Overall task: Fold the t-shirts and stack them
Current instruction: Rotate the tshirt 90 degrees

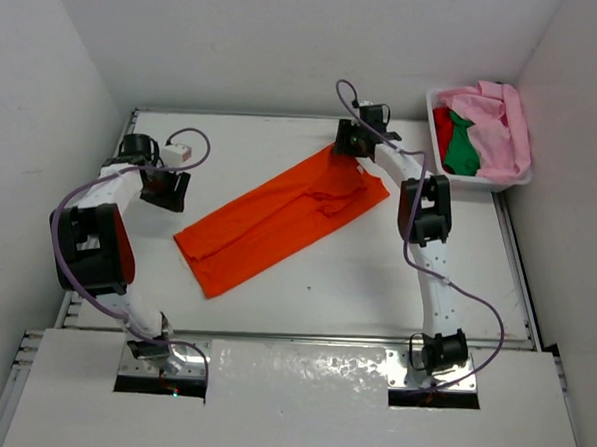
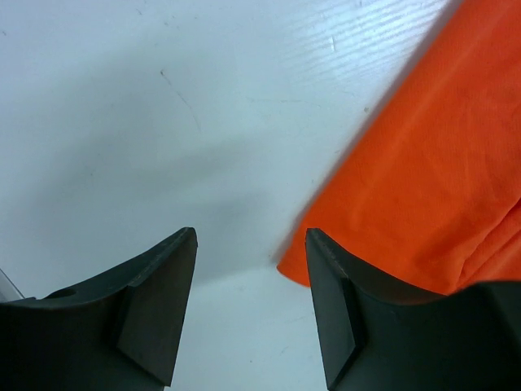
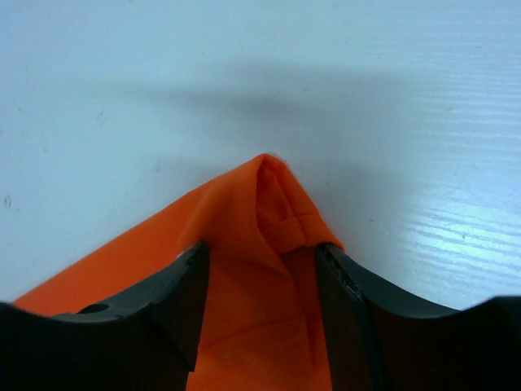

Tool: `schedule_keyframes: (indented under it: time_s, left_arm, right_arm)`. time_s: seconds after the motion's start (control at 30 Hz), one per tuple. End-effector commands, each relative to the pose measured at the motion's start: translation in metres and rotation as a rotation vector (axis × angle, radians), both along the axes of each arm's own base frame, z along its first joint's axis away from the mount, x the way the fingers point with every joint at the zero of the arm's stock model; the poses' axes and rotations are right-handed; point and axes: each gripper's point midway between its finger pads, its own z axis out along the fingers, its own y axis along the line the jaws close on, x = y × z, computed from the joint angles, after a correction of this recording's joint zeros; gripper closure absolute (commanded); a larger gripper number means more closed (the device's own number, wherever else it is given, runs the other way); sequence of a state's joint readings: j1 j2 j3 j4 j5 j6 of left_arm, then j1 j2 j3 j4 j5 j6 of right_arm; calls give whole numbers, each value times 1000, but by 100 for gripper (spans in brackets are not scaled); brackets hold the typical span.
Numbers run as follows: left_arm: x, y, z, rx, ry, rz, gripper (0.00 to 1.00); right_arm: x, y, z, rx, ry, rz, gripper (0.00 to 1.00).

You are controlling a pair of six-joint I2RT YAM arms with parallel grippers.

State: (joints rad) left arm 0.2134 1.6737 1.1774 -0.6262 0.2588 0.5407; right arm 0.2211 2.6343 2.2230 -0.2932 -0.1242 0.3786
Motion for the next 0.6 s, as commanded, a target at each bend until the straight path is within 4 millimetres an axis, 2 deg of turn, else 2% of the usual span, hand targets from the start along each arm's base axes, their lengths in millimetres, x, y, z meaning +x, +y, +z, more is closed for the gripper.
schedule_keyframes:
  time_s: [0.0,0.03,0.1,0.13,0.2,0.23,0.27,0.33,0.37,0.4,0.43,0.47,0.5,0.53,0.57]
  left_arm:
    - [-16,1,3,-14,50,21,46]
    - [-16,3,-1,-5,52,21,46]
    - [-23,4,-16,6,86,9,46]
    - [-19,5,-21,12,77,6,46]
    - [-21,6,-30,21,81,4,46]
    - [-15,7,-31,25,61,2,46]
    - [-13,7,-35,21,64,-1,46]
    - [-3,5,-33,8,41,-10,46]
    - [2,4,-32,2,31,-17,46]
    - [5,3,-32,-8,24,-27,46]
    - [9,3,-35,-6,22,-30,46]
    - [13,3,-34,-4,15,-36,46]
    - [14,1,-35,-4,16,-45,47]
    - [14,0,-40,-3,25,-55,47]
    - [12,-3,-44,-5,32,-74,47]
  right_arm:
    - [19,0,55,15,-154,2,45]
    - [18,-4,82,-3,-199,-3,44]
    - [17,-10,108,-22,-239,-7,41]
    - [11,-18,128,-50,-247,-28,40]
    - [-1,-28,138,-90,-223,-55,39]
    - [-9,-35,141,-116,-204,-75,39]
    - [-29,-50,139,-168,-155,-114,39]
    - [-52,-66,134,-211,-103,-169,43]
    - [-78,-80,122,-249,-46,-203,47]
    - [-90,-84,115,-257,-18,-218,52]
    - [-116,-90,86,-264,67,-240,67]
    - [-128,-95,89,-264,78,-264,75]
    - [-139,-96,80,-253,108,-285,81]
    - [-157,-99,61,-261,159,-286,88]
    - [-162,-99,55,-252,176,-296,90]
